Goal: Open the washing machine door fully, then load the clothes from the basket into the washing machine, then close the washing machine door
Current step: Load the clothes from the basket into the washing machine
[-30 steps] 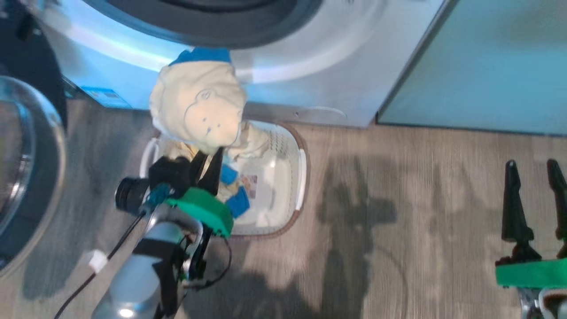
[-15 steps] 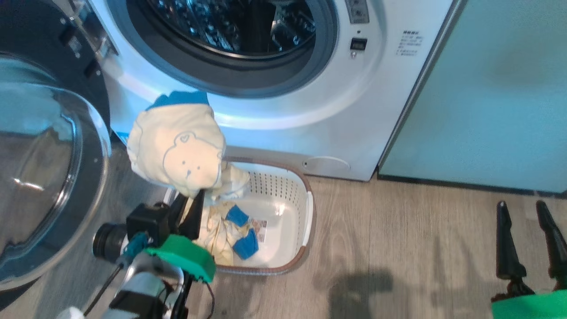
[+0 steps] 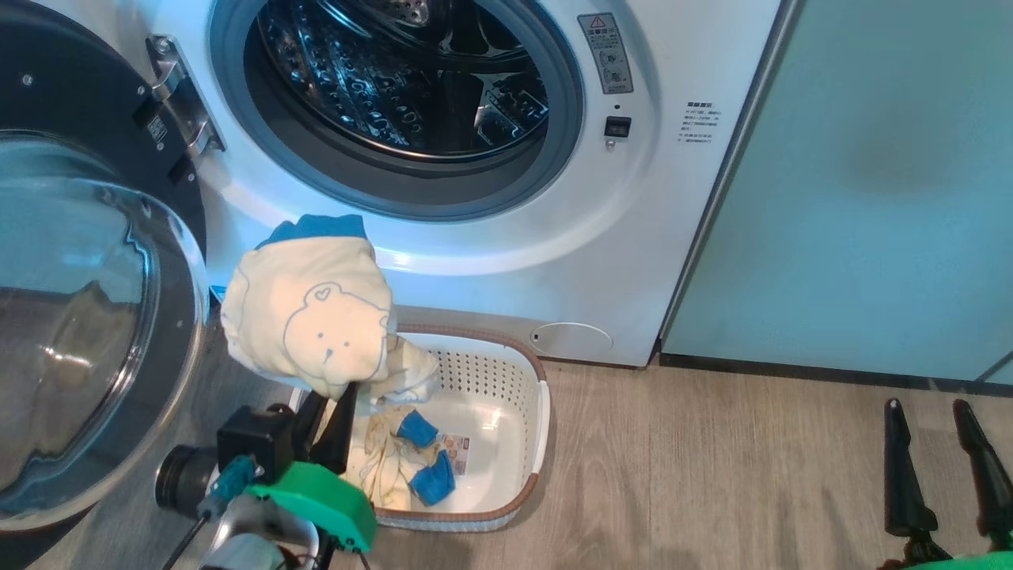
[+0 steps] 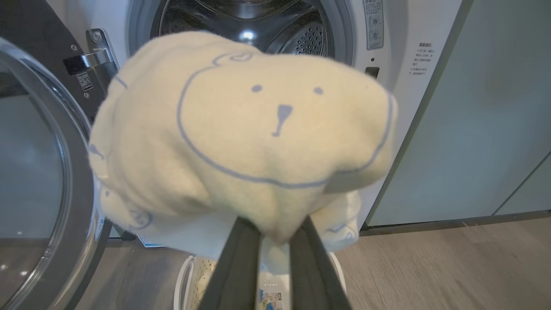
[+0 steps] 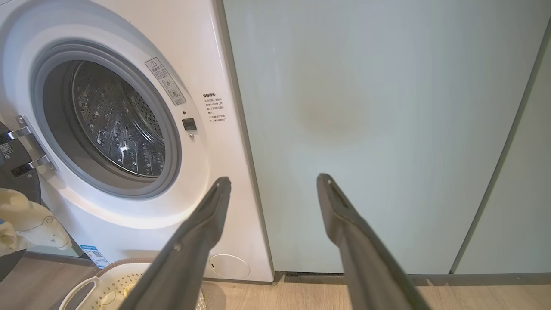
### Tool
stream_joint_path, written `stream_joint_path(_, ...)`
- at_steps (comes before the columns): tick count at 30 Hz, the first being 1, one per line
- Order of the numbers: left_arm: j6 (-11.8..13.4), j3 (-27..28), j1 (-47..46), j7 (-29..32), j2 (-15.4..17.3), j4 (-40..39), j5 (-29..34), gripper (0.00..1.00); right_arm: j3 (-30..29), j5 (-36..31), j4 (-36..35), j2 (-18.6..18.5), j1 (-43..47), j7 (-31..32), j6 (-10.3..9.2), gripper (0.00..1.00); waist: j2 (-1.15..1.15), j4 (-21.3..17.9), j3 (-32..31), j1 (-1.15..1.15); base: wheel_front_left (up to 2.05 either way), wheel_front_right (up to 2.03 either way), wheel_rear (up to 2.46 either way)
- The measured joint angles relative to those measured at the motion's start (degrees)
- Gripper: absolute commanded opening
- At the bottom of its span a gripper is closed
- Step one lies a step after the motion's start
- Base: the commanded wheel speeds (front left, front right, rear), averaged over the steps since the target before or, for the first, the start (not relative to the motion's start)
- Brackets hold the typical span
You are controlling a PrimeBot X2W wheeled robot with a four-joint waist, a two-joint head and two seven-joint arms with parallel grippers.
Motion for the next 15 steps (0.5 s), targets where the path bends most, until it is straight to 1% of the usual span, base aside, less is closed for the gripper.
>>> stream_joint_path(15,0.05,-0.04,0.16,0.07,0.38,-0.60,-0.49,0.00,0.15,0.56,-0.02,0.00,-0.02,0.00,0.00,1.00,0.00,0.01,1.12,0.01,0.00,0.00,0.00)
